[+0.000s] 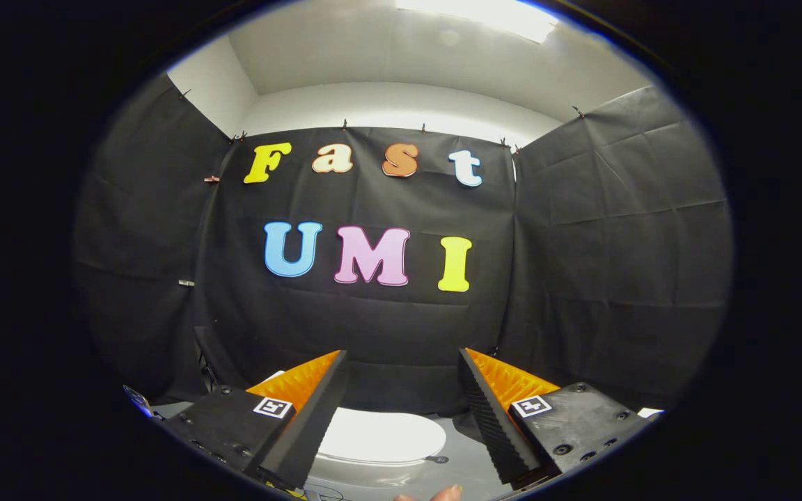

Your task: Open the toilet lid.

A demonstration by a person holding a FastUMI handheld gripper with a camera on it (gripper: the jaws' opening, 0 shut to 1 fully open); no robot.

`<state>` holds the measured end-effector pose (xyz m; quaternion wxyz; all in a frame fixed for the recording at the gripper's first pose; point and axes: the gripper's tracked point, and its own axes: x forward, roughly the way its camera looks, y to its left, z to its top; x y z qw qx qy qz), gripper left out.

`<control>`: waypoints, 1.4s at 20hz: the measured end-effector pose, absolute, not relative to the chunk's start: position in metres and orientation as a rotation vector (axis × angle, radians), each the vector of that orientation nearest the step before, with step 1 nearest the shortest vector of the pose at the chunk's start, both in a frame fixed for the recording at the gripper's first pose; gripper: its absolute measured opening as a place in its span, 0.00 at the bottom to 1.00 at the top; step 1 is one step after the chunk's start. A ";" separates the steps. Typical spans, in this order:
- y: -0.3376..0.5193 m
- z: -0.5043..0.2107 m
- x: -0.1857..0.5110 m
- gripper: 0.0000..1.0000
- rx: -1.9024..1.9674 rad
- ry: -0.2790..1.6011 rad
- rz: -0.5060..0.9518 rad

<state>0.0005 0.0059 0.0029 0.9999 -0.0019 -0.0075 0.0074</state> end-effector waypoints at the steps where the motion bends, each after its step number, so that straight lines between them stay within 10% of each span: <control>1: 0.006 0.003 0.001 0.98 -0.004 -0.019 0.014; 28: -0.010 -0.201 0.047 0.98 0.090 0.161 0.162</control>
